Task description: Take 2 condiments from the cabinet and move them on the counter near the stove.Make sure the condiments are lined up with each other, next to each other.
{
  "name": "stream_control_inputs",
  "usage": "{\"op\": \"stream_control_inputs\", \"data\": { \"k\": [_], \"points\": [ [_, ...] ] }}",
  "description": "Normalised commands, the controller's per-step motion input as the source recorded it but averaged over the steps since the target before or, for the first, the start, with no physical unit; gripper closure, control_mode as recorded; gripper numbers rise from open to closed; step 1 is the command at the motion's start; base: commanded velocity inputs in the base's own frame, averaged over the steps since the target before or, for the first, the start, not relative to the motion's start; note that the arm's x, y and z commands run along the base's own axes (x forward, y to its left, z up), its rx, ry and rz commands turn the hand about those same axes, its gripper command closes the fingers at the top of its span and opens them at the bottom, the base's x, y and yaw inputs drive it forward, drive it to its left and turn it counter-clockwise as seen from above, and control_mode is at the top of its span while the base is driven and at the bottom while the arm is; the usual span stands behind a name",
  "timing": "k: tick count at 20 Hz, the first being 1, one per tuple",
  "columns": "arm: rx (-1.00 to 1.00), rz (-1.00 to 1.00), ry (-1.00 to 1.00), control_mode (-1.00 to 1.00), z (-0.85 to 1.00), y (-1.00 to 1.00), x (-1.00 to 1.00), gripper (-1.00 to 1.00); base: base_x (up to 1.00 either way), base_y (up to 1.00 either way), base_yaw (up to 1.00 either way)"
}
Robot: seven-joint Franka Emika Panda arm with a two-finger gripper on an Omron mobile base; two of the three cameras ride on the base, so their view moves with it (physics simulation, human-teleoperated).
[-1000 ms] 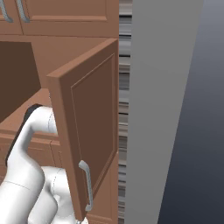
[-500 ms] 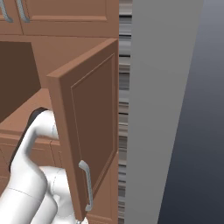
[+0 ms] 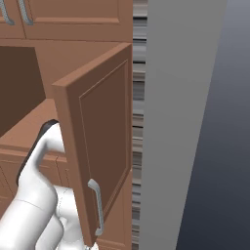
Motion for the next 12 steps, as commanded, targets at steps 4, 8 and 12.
{"op": "stream_control_inputs", "data": {
  "k": [4, 8, 12],
  "points": [
    [0.00, 0.00, -0.18, -1.00, 0.19, 0.04, -0.05, -1.00, 0.00, 0.00, 0.00],
    [0.00, 0.00, -0.12, -1.00, 0.18, 0.00, 0.00, -1.00, 0.00, 0.00, 0.00],
    [0.00, 0.00, -0.06, -1.00, 0.09, 0.00, 0.04, -1.00, 0.00, 0.00, 0.00]
  ]
}}
